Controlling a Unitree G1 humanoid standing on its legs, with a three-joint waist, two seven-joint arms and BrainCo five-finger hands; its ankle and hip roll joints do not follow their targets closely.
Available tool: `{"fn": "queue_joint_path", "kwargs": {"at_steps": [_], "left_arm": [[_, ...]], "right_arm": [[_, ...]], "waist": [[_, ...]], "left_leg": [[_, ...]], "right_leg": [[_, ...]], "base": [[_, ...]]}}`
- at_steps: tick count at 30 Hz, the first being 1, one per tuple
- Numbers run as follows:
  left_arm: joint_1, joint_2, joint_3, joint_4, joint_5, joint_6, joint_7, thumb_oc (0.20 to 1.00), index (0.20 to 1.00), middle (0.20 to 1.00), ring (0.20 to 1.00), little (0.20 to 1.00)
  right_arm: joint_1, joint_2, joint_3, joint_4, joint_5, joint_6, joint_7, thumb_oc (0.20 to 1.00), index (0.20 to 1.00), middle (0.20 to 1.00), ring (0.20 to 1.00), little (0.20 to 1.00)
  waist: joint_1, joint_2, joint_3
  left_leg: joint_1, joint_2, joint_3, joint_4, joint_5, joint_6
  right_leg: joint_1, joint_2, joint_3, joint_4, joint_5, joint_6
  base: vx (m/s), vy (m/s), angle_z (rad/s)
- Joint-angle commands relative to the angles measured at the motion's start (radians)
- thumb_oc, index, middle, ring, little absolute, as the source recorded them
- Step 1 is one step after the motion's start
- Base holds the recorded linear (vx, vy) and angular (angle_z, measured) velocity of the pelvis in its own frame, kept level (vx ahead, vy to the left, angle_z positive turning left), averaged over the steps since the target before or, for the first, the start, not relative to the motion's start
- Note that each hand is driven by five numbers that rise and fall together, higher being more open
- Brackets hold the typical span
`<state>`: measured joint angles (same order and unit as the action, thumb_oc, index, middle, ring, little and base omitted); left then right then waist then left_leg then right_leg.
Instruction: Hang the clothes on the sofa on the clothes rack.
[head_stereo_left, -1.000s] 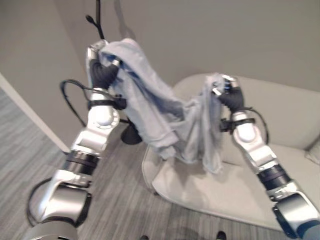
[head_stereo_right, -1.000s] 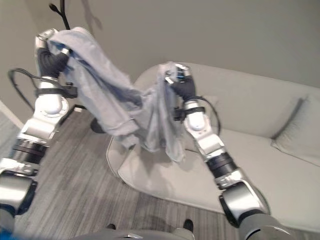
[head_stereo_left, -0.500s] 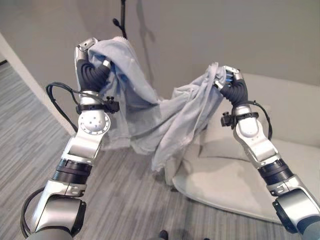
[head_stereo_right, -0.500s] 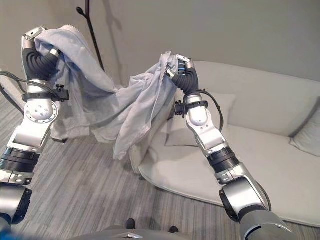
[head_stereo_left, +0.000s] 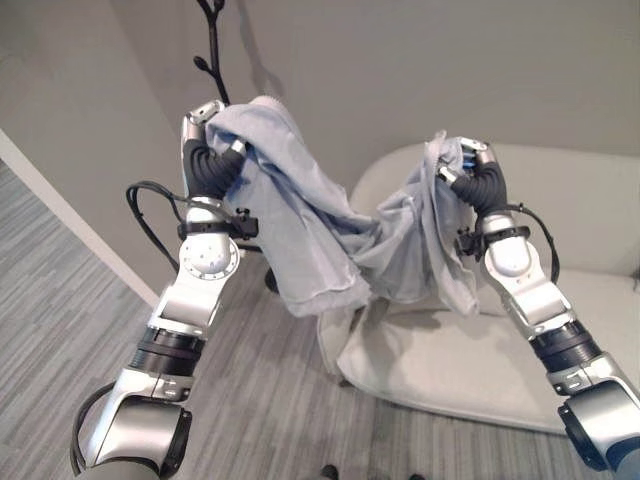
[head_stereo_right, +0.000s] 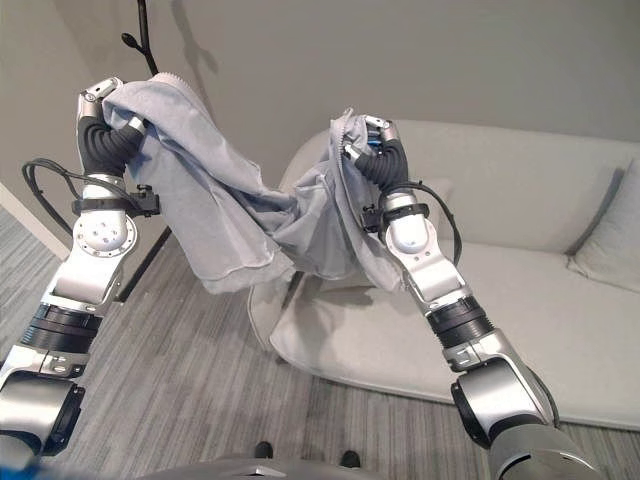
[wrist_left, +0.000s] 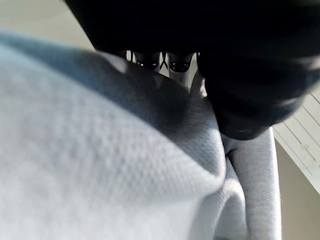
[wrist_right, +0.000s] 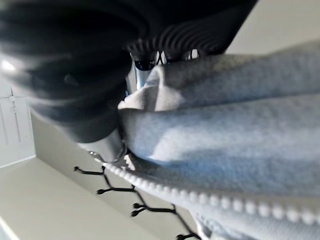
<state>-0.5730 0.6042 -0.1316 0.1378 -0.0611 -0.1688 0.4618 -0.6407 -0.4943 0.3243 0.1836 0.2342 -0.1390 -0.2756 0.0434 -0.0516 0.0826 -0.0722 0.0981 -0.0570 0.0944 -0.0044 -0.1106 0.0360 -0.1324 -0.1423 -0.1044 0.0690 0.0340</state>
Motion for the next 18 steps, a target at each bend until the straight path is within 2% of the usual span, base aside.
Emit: {"fn": "queue_joint_path", "kwargs": {"at_steps": [1,2,3,4,5,6,7,8,9,11,12,13,14,15,16,17,18], "left_arm": [[-0.048,0.054,0.022,-0.002,-0.018,-0.065,0.025,0.200,0.200,0.200,0.200,0.200],[-0.050,0.054,0.022,-0.001,-0.019,-0.066,0.025,0.200,0.200,0.200,0.200,0.200],[-0.054,0.056,0.019,0.010,-0.027,-0.073,0.032,0.200,0.200,0.200,0.200,0.200],[-0.055,0.056,0.018,0.011,-0.027,-0.074,0.032,0.200,0.200,0.200,0.200,0.200],[-0.052,0.055,0.016,0.014,-0.030,-0.079,0.033,0.200,0.200,0.200,0.200,0.200],[-0.052,0.055,0.007,0.026,-0.036,-0.081,0.038,0.200,0.200,0.200,0.200,0.200],[-0.043,0.059,0.011,0.025,-0.037,-0.081,0.035,0.200,0.200,0.200,0.200,0.200],[-0.030,0.059,0.021,0.027,-0.041,-0.089,0.030,0.200,0.200,0.200,0.200,0.200],[-0.028,0.059,0.022,0.027,-0.041,-0.090,0.030,0.200,0.200,0.200,0.200,0.200],[0.007,0.056,0.035,0.017,-0.033,-0.081,0.013,0.200,0.200,0.200,0.200,0.200],[0.018,0.070,0.030,0.017,-0.008,-0.062,0.015,0.200,0.200,0.200,0.200,0.200],[0.018,0.072,0.029,0.016,-0.008,-0.061,0.015,0.200,0.200,0.200,0.200,0.200],[0.020,0.088,0.026,0.004,0.014,-0.058,0.013,0.200,0.200,0.200,0.200,0.200],[0.008,0.092,0.016,-0.006,0.039,-0.054,0.013,0.200,0.200,0.200,0.200,0.200],[0.006,0.093,0.015,-0.006,0.039,-0.053,0.013,0.200,0.200,0.200,0.200,0.200],[-0.006,0.094,0.002,-0.010,0.051,-0.057,0.006,0.200,0.200,0.200,0.200,0.200],[-0.004,0.089,-0.002,-0.013,0.054,-0.056,-0.003,0.200,0.200,0.200,0.200,0.200]], "right_arm": [[-0.078,-0.057,0.000,-0.030,0.001,-0.056,-0.010,0.200,0.200,0.200,0.200,0.200],[-0.079,-0.057,0.001,-0.030,0.001,-0.056,-0.010,0.200,0.200,0.200,0.200,0.200],[-0.075,-0.065,-0.003,-0.031,0.002,-0.055,-0.013,0.200,0.200,0.200,0.200,0.200],[-0.075,-0.065,-0.003,-0.032,0.002,-0.055,-0.013,0.200,0.200,0.200,0.200,0.200],[-0.066,-0.071,-0.005,-0.033,0.000,-0.054,-0.015,0.200,0.200,0.200,0.200,0.200],[-0.052,-0.068,-0.010,-0.032,0.000,-0.057,-0.022,0.200,0.200,0.200,0.200,0.200],[-0.047,-0.063,-0.010,-0.035,0.001,-0.059,-0.019,0.200,0.200,0.200,0.200,0.200],[-0.037,-0.056,-0.010,-0.032,0.000,-0.064,-0.007,0.200,0.200,0.200,0.200,0.200],[-0.036,-0.056,-0.010,-0.033,0.000,-0.064,-0.006,0.200,0.200,0.200,0.200,0.200],[0.002,-0.039,-0.033,-0.035,-0.018,-0.050,0.014,0.200,0.200,0.200,0.200,0.200],[0.035,0.001,-0.042,-0.047,-0.021,-0.045,0.026,0.200,0.200,0.200,0.200,0.200],[0.036,0.002,-0.043,-0.048,-0.021,-0.045,0.026,0.200,0.200,0.200,0.200,0.200],[0.028,0.035,-0.044,-0.050,-0.025,-0.051,0.017,0.200,0.200,0.200,0.200,0.200],[0.026,0.050,-0.050,-0.055,-0.030,-0.057,0.007,0.200,0.200,0.200,0.200,0.200],[0.026,0.050,-0.051,-0.055,-0.031,-0.057,0.007,0.200,0.200,0.200,0.200,0.200],[0.041,0.043,-0.075,-0.068,-0.036,-0.062,0.001,0.200,0.200,0.200,0.200,0.200],[0.046,0.035,-0.086,-0.073,-0.040,-0.061,0.000,0.200,0.200,0.200,0.200,0.200]], "waist": [[0.026,0.005,-0.063],[0.027,0.007,-0.065],[0.022,0.019,-0.060],[0.020,0.021,-0.061],[0.017,0.027,-0.061],[0.021,0.038,-0.060],[0.026,0.045,-0.062],[0.034,0.052,-0.074],[0.034,0.051,-0.073],[0.034,0.048,-0.085],[0.031,0.018,-0.069],[0.037,0.011,-0.072],[0.051,0.008,-0.058],[0.054,0.011,-0.046],[0.054,0.007,-0.046],[0.039,0.012,-0.041],[0.037,0.009,-0.041]], "left_leg": [[0.032,0.181,0.009,-0.167,0.120,-0.052],[0.032,0.184,0.010,-0.173,0.124,-0.054],[0.005,0.241,0.000,-0.182,0.166,-0.078],[0.004,0.243,-0.002,-0.182,0.166,-0.079],[-0.008,0.264,-0.002,-0.182,0.180,-0.092],[-0.041,0.288,-0.021,-0.182,0.204,-0.109],[-0.048,0.284,-0.049,-0.179,0.202,-0.114],[-0.035,0.277,-0.080,-0.169,0.166,-0.131],[-0.033,0.276,-0.079,-0.168,0.163,-0.130],[-0.029,0.236,-0.091,-0.113,0.070,-0.131],[-0.031,0.179,-0.059,-0.064,0.023,-0.105],[-0.033,0.174,-0.051,-0.060,0.020,-0.103],[-0.016,0.151,0.003,-0.074,0.004,-0.079],[-0.008,0.142,0.028,-0.078,-0.001,-0.061],[-0.013,0.137,0.027,-0.079,0.004,-0.060],[-0.007,0.102,0.030,-0.100,0.008,-0.036],[-0.009,0.072,0.032,-0.108,0.012,-0.021]], "right_leg": [[-0.034,-0.041,0.055,0.056,-0.057,0.138],[-0.039,-0.038,0.055,0.061,-0.060,0.137],[-0.031,-0.071,0.068,0.073,-0.074,0.158],[-0.032,-0.068,0.066,0.077,-0.076,0.157],[-0.024,-0.088,0.066,0.079,-0.080,0.169],[-0.003,-0.127,0.075,0.077,-0.086,0.193],[0.011,-0.144,0.085,0.070,-0.079,0.202],[0.027,-0.174,0.092,0.057,-0.069,0.217],[0.032,-0.175,0.091,0.054,-0.068,0.217],[0.045,-0.235,0.081,0.048,-0.018,0.228],[-0.013,-0.297,0.091,0.078,0.163,0.228],[-0.019,-0.302,0.099,0.074,0.167,0.228],[-0.071,-0.331,0.039,0.091,0.269,0.226],[-0.071,-0.323,0.017,0.099,0.263,0.221],[-0.075,-0.327,0.018,0.099,0.268,0.222],[-0.074,-0.268,0.063,0.134,0.190,0.191],[-0.072,-0.229,0.080,0.157,0.152,0.182]], "base": [[0.04,0.269,-0.10],[0.10,0.602,-0.19],[0.06,0.320,-0.21],[0.10,0.478,-0.11],[0.16,0.550,0.02],[0.20,0.752,0.07],[0.26,0.833,0.00],[0.14,0.433,-0.16],[0.16,0.417,-0.26],[0.14,0.539,-0.19],[0.08,0.521,-0.12],[-0.03,0.651,-0.10],[-0.08,0.481,0.04],[-0.09,0.479,-0.18],[-0.06,0.468,-0.44],[-0.03,0.475,-0.45],[-0.02,0.473,-0.08]]}}
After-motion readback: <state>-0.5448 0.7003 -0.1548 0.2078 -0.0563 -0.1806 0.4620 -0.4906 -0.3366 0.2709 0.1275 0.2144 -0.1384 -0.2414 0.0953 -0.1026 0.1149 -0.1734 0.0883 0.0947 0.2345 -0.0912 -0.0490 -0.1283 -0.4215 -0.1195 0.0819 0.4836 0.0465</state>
